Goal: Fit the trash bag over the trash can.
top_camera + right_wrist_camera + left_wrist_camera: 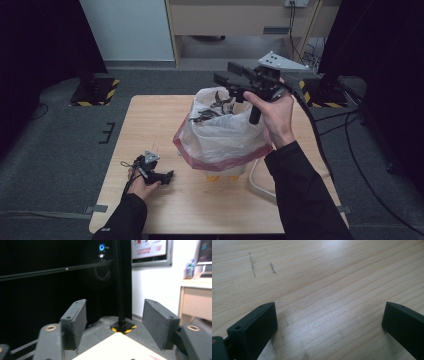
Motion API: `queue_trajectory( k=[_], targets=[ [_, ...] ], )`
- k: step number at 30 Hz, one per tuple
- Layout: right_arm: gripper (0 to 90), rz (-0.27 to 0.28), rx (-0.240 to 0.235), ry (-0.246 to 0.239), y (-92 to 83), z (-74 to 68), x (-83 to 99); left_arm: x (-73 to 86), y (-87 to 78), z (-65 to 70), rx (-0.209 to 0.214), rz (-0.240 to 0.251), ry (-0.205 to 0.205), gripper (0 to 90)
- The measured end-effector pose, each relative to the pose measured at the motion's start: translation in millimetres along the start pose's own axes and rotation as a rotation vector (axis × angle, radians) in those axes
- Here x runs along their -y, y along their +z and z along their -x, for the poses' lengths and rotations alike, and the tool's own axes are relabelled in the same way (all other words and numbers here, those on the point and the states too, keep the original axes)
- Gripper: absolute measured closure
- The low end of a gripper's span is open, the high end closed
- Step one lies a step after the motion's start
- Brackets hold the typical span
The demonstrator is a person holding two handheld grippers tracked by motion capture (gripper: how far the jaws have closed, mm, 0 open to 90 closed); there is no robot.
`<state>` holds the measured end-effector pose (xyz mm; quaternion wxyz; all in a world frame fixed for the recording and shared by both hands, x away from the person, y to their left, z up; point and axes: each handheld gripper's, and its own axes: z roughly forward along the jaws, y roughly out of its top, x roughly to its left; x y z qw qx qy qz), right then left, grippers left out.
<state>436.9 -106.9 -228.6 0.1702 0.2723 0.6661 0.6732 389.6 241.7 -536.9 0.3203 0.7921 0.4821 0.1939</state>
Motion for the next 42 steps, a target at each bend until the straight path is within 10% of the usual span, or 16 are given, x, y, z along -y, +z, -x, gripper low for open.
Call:
queue_trajectory(
  k=[14, 27, 35, 42],
  targets=[
    [42.9, -0.395, 0.045, -0.064, 37.5, 6.5, 55.1, 0.0, 0.0, -0.1, 0.000, -0.001, 0.001, 0.0],
    [12.0, -0.671, 0.038, -0.024, 55.3, 6.0, 74.5, 0.0, 0.0, -0.1, 0.000, 0.000, 0.001, 0.0],
    [12.3, -0.745, 0.048, -0.002, 60.3, 5.4, 80.7, 0.0, 0.0, -0.1, 0.000, 0.000, 0.001, 0.0],
    [14.8, -0.630, 0.054, -0.024, 53.1, 4.7, 72.0, 0.0, 0.0, -0.1, 0.000, 0.000, 0.001, 0.0]
  ],
)
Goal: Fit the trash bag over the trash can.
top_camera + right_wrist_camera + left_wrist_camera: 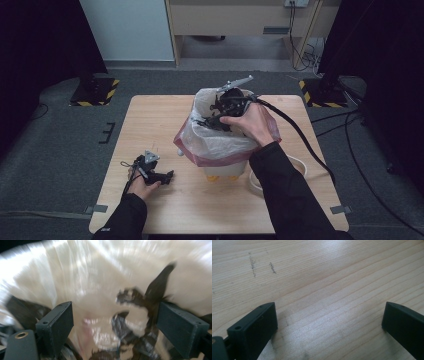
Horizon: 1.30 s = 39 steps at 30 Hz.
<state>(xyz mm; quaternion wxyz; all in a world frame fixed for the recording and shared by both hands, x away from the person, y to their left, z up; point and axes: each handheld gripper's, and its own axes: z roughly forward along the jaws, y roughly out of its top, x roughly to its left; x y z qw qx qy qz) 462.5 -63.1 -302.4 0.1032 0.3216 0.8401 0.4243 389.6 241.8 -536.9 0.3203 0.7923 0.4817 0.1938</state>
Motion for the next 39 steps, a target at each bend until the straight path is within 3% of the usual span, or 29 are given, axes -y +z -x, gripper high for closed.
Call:
queue_trajectory(
  k=[1, 6, 7, 9, 10, 20, 21, 34, 39],
  targets=[
    [14.8, 0.059, -0.003, 0.005, -6.5, -0.3, -1.9, 0.0, 0.0, 0.0, 0.000, 0.000, 0.000, 0.0],
    [15.1, 0.122, 0.000, -0.003, -12.8, -0.8, -2.8, 0.0, 0.0, 0.0, 0.000, 0.000, 0.000, 0.0],
    [15.7, 0.158, 0.008, -0.005, -15.8, -0.8, -3.6, 0.0, 0.0, 0.0, 0.000, 0.000, 0.000, 0.0],
    [15.8, 0.172, 0.009, -0.003, -17.0, -0.8, -4.1, 0.0, 0.0, 0.0, 0.000, 0.000, 0.000, 0.0],
    [15.8, 0.216, 0.008, 0.000, -19.9, -0.7, -5.4, 0.0, 0.0, 0.0, 0.000, 0.000, 0.000, 0.0],
    [15.2, 0.357, 0.007, 0.010, -36.3, -0.5, -8.8, 0.0, 0.0, 0.0, 0.000, 0.000, 0.000, 0.0],
    [14.9, 0.392, 0.010, 0.013, -41.6, 0.0, -9.7, 0.0, 0.0, 0.0, 0.000, 0.000, 0.000, 0.0],
    [14.3, 0.522, 0.033, -0.009, -65.6, -6.7, -21.1, 0.0, 0.0, 0.0, 0.000, 0.000, -0.001, 0.0],
    [13.9, 0.563, 0.075, -0.016, -77.1, -7.3, -22.4, 0.0, 0.0, 0.0, 0.000, 0.000, -0.001, 0.0]
  ],
)
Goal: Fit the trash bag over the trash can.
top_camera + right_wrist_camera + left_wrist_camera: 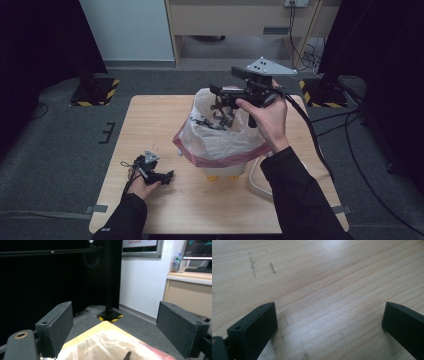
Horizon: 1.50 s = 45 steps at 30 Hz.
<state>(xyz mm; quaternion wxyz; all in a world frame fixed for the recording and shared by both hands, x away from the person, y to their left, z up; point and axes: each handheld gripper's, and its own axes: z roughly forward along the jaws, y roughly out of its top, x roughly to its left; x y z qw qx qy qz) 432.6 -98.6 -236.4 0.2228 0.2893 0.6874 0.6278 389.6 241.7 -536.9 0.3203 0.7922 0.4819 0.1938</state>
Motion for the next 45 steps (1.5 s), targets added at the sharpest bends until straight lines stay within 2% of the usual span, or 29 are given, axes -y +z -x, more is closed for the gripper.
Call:
queue_trajectory(
  k=[4, 10, 19, 21, 22, 26, 33, 34, 40, 41, 45],
  targets=[
    [13.7, 0.023, 0.021, 0.011, -6.7, 4.8, -2.0, 0.0, 0.0, 0.0, 0.000, 0.000, 0.000, 0.0],
    [13.4, 0.060, 0.086, 0.026, -29.9, 21.0, 2.1, 0.0, 0.0, -0.1, 0.000, -0.001, 0.001, 0.0],
    [13.4, 0.073, 0.142, 0.067, -60.8, 47.5, 27.9, -0.1, 0.0, -0.1, 0.000, 0.000, 0.000, 0.0],
    [13.4, 0.074, 0.147, 0.067, -63.1, 49.5, 30.6, -0.1, -0.1, -0.1, 0.000, -0.001, 0.001, 0.0],
    [13.5, 0.071, 0.161, 0.074, -70.7, 55.2, 39.3, -0.1, 0.0, 0.0, 0.000, 0.000, 0.000, 0.0],
    [13.7, 0.074, 0.179, 0.091, -80.7, 63.5, 52.2, -0.1, -0.1, -0.1, 0.000, -0.001, 0.001, 0.0],
    [13.7, 0.046, 0.195, 0.123, -95.9, 76.5, 76.3, 0.0, 0.0, -0.1, 0.000, 0.000, 0.001, 0.0],
    [13.8, 0.035, 0.204, 0.136, -99.7, 80.5, 85.3, 0.0, 0.0, 0.0, 0.000, 0.000, 0.001, 0.0],
    [13.9, 0.004, 0.224, 0.155, -106.6, 89.2, 105.3, 0.0, -0.1, -0.1, 0.000, 0.000, 0.001, 0.0],
    [14.4, -0.017, 0.231, 0.162, -109.1, 91.7, 114.2, 0.0, -0.1, -0.1, 0.000, 0.000, 0.001, 0.0],
    [15.0, -0.044, 0.238, 0.172, -112.1, 95.1, 128.3, 0.0, 0.0, 0.0, 0.000, 0.000, 0.000, 0.0]
  ],
)
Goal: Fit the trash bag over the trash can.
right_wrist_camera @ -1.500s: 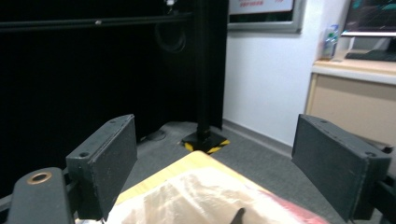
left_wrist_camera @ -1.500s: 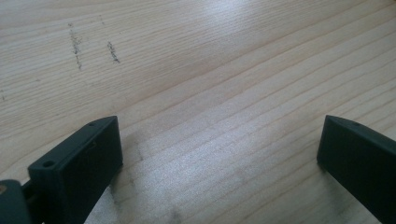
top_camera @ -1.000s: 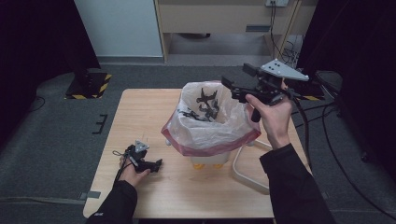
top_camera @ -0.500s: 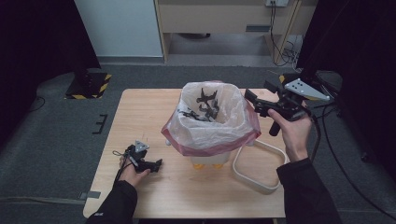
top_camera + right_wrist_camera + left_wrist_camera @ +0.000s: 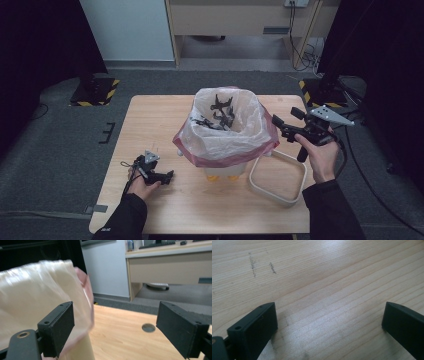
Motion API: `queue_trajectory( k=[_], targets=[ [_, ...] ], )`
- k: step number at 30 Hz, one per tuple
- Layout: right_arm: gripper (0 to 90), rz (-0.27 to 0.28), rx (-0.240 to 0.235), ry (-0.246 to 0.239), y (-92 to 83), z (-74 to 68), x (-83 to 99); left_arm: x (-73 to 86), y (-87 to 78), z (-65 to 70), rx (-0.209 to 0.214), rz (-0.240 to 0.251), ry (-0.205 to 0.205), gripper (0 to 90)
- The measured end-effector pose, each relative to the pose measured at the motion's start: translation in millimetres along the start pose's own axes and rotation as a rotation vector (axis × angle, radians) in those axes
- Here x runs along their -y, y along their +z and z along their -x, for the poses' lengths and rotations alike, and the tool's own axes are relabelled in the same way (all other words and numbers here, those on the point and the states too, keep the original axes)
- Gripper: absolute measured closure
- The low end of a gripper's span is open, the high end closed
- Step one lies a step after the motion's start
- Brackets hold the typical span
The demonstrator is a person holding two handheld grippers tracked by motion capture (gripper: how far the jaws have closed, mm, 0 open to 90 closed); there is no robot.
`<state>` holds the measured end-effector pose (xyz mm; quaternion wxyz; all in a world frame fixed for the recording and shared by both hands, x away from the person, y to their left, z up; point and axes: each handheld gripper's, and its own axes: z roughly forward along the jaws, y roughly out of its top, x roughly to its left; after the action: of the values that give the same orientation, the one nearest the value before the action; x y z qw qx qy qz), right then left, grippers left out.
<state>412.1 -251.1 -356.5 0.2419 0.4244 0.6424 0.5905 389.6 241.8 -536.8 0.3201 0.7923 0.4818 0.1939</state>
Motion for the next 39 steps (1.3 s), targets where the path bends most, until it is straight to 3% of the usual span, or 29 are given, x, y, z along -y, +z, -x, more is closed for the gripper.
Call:
queue_trajectory(
  k=[6, 13, 19, 20, 23, 28, 29, 32, 39],
  targets=[
    [15.4, -0.033, 0.010, 0.019, -1.5, 9.4, 17.5, 0.0, 0.0, 0.0, 0.000, 0.000, 0.000, 0.0],
    [16.3, -0.070, 0.042, 0.056, -7.6, 29.7, 44.0, 0.0, 0.0, 0.0, 0.000, 0.000, 0.000, 0.0],
    [17.0, -0.101, 0.049, 0.045, -11.6, 38.0, 58.7, 0.0, 0.0, 0.0, 0.000, 0.000, 0.000, 0.0],
    [16.4, -0.124, 0.050, 0.047, -13.5, 42.4, 66.3, 0.0, 0.0, 0.0, 0.000, 0.000, 0.000, 0.0],
    [15.3, -0.127, 0.069, 0.057, -17.7, 49.3, 78.9, 0.0, 0.0, 0.0, 0.000, 0.000, 0.000, 0.0],
    [15.4, -0.162, 0.081, 0.092, -22.1, 58.5, 92.0, 0.0, 0.0, 0.0, 0.000, 0.000, 0.000, 0.0],
    [16.4, -0.189, 0.085, 0.102, -23.3, 63.4, 97.4, 0.0, 0.0, 0.0, 0.000, 0.001, 0.000, 0.0],
    [19.1, -0.210, 0.083, 0.097, -24.3, 66.6, 102.6, 0.0, 0.0, 0.0, 0.000, 0.001, 0.000, 0.0],
    [24.5, -0.262, 0.138, 0.073, -32.5, 87.3, 119.5, 0.0, 0.0, 0.1, -0.001, 0.001, 0.000, 0.0]
  ],
)
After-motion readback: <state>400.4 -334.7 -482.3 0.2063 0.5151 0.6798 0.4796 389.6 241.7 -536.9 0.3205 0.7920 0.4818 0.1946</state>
